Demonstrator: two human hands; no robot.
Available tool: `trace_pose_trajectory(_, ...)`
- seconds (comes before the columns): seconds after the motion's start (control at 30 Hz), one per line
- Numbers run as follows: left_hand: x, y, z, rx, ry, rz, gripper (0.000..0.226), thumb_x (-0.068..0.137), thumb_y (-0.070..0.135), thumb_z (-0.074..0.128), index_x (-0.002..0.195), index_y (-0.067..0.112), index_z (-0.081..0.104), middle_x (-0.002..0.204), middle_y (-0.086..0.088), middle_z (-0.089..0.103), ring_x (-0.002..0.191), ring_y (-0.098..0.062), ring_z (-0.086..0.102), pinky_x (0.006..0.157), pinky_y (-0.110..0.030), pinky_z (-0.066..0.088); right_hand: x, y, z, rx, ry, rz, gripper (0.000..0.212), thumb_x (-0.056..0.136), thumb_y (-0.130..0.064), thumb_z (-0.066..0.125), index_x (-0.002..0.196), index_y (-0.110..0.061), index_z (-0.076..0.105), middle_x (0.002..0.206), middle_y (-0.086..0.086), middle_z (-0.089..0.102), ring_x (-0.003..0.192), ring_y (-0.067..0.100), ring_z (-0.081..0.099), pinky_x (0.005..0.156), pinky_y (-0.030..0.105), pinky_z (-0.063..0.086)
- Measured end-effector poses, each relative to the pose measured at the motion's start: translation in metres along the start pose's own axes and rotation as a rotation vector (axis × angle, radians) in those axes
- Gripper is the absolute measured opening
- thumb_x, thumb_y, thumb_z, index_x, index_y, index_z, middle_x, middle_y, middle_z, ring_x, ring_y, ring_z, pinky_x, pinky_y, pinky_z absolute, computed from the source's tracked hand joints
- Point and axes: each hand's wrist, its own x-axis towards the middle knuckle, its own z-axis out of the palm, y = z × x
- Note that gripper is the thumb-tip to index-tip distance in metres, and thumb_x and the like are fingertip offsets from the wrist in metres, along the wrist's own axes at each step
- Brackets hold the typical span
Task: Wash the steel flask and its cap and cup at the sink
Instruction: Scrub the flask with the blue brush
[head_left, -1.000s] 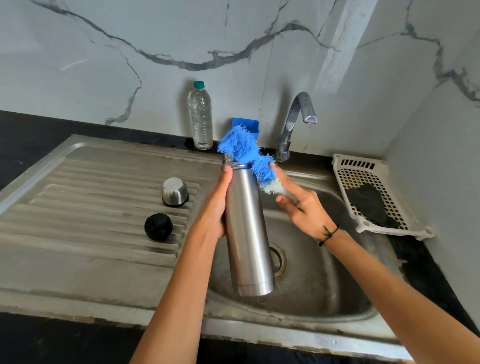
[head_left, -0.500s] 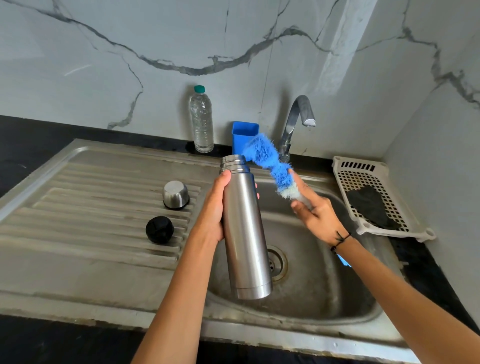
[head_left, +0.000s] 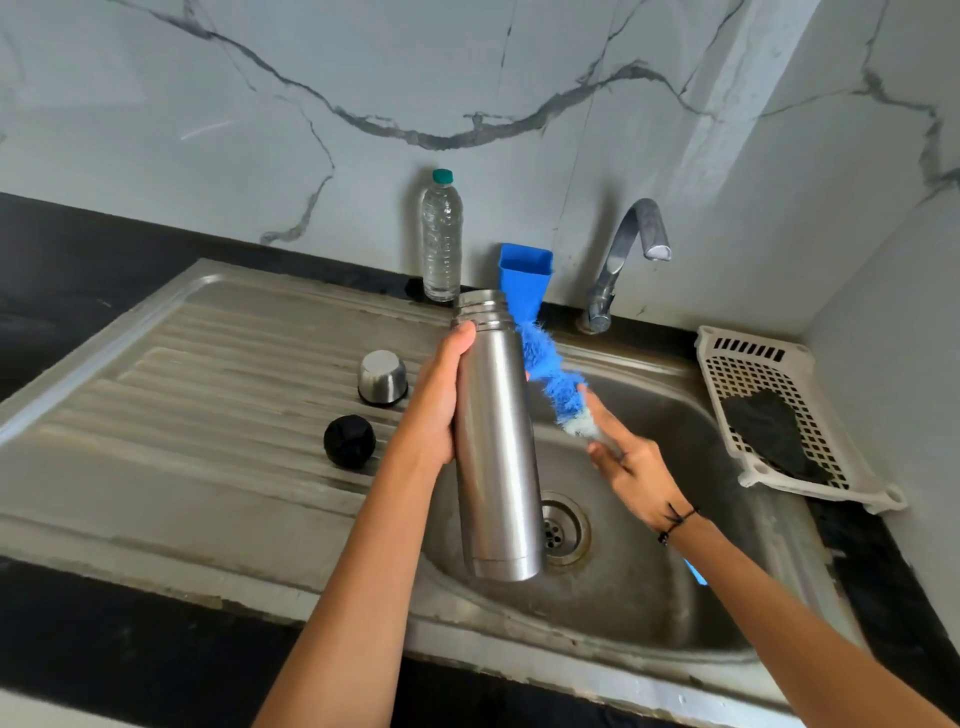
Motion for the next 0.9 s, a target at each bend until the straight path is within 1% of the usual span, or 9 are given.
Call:
trace_pose_trajectory(0.07,-0.005,0.006,0.000,0.091,0.042,0.092,0.051,0.075,0.052,0.067,0.107,0.013,0.065,0.095,-0.012,0.071,0.085,-0.026,0.066,0.078,-0.041,0.054,0.002,-0.008,0.005,0.009,0.004,-0.006,0.068,0.094,0.000,0.051,0.138,-0.042,0.020,0.138,0.000,0.050,0.087,-0.003,0.062,0.087,0.016,0.049)
trace_pose_trajectory(0.13,-0.010,0.013,0.001,0.149,0.050,0.172,0.020,0.087,0.037,0.061,0.099,0.021,0.064,0.083,0.003,0.073,0.080,-0.016,0.068,0.071,-0.032,0.055,0.008,-0.017,0.009,0.039,0.012,-0.032,0.067,0.094,-0.001,0.051,0.139,-0.042,0.023,0.139,-0.013,0.044,0.107,0.012,0.061,0.099,0.025,0.046)
trace_pose_trajectory(0.2,-0.018,0.020,0.000,0.195,0.065,0.238,0.006,0.090,0.028,0.061,0.095,0.029,0.063,0.080,0.012,0.072,0.079,-0.008,0.068,0.073,-0.027,0.052,0.014,-0.029,0.015,0.053,-0.001,-0.074,0.069,0.094,0.000,0.051,0.139,-0.043,0.022,0.138,-0.025,0.036,0.120,0.008,0.050,0.102,0.013,0.037)
trace_pose_trajectory(0.3,-0.028,0.032,-0.010,0.239,0.131,0.359,0.016,0.077,0.035,0.069,0.091,0.033,0.063,0.081,0.016,0.071,0.083,-0.003,0.066,0.074,-0.020,0.048,0.020,-0.040,0.028,0.035,-0.026,-0.126,0.074,0.092,0.002,0.052,0.143,-0.038,0.016,0.138,-0.028,0.033,0.104,-0.002,0.052,0.093,0.006,0.039)
trace_pose_trajectory(0.4,-0.045,0.046,-0.024,0.223,0.256,0.493,0.013,0.079,0.027,0.068,0.090,0.028,0.061,0.076,0.019,0.069,0.076,0.003,0.063,0.068,-0.012,0.046,0.020,-0.044,0.041,0.044,-0.068,-0.153,0.073,0.093,0.001,0.052,0.143,-0.035,0.014,0.137,-0.028,0.033,0.113,0.008,0.054,0.098,0.012,0.038)
trace_pose_trajectory(0.47,-0.056,0.051,-0.036,0.226,0.325,0.564,0.014,0.084,0.016,0.067,0.091,0.026,0.059,0.074,0.018,0.068,0.073,0.005,0.061,0.067,-0.011,0.045,0.021,-0.044,0.048,0.035,-0.084,-0.157,0.071,0.094,-0.002,0.052,0.141,-0.041,0.018,0.137,-0.019,0.043,0.088,0.018,0.064,0.085,0.009,0.045)
trace_pose_trajectory(0.57,-0.074,0.051,-0.049,0.294,0.415,0.640,0.024,0.078,0.018,0.069,0.099,0.024,0.058,0.082,0.013,0.066,0.076,0.002,0.061,0.070,-0.014,0.047,0.019,-0.046,0.055,0.049,-0.107,-0.173,0.074,0.095,-0.006,0.050,0.140,-0.054,0.017,0.122,0.007,0.063,0.055,0.016,0.044,0.065,0.022,0.052)
trace_pose_trajectory(0.73,-0.092,0.043,-0.061,0.421,0.528,0.670,0.045,0.078,0.026,0.071,0.117,0.024,0.049,0.096,0.010,0.063,0.084,-0.004,0.062,0.075,-0.024,0.051,0.021,-0.051,0.063,0.100,-0.128,-0.246,0.079,0.096,-0.012,0.049,0.127,-0.074,0.013,0.125,-0.012,0.051,0.052,0.014,0.041,0.063,0.009,0.047)
trace_pose_trajectory(0.9,-0.105,0.029,-0.067,0.429,0.580,0.664,0.056,0.082,0.018,0.071,0.129,0.024,0.041,0.111,0.002,0.058,0.092,-0.005,0.061,0.075,-0.019,0.051,0.022,-0.061,0.070,0.108,-0.125,-0.266,0.073,0.096,-0.018,0.048,0.129,-0.072,0.012,0.137,0.000,0.051,0.054,0.027,0.045,0.063,0.024,0.055)
